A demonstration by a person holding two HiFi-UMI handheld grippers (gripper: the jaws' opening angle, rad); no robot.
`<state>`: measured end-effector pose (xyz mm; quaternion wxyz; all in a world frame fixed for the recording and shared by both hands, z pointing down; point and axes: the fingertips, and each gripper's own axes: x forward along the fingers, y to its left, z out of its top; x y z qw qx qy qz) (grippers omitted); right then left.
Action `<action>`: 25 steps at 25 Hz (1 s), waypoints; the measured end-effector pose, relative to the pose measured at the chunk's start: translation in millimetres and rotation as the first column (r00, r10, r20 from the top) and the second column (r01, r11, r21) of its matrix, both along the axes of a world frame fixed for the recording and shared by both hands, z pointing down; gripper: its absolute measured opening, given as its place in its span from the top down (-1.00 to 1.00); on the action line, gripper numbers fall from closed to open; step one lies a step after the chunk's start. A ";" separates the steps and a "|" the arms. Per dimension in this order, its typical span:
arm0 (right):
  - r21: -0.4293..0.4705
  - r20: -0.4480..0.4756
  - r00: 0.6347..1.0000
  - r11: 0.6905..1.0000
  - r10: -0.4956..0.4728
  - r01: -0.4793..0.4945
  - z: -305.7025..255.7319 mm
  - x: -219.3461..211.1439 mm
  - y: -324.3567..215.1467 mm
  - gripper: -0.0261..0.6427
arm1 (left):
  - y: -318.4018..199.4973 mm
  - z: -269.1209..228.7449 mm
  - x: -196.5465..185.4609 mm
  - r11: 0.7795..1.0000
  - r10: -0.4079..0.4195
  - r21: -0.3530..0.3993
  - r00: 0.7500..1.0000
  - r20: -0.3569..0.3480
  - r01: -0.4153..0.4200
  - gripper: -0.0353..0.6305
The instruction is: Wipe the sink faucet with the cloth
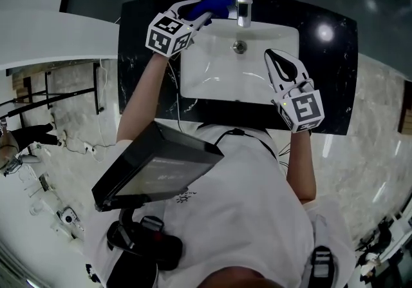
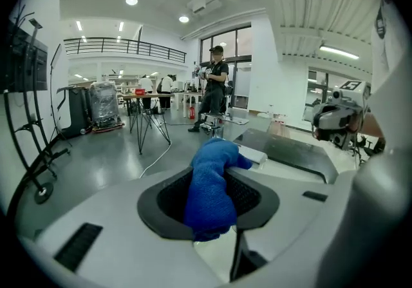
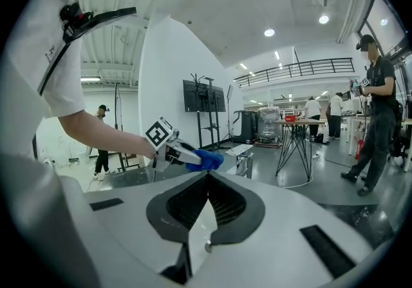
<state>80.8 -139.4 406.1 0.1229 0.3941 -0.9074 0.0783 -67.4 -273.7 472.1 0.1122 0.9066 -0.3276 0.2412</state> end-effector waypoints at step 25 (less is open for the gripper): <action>-0.014 -0.012 0.998 0.998 0.054 -0.054 3.8 21.9 2.5 0.91 | 9.0 -0.7 95.0 0.966 0.260 -0.013 0.965 0.041 -0.260 0.52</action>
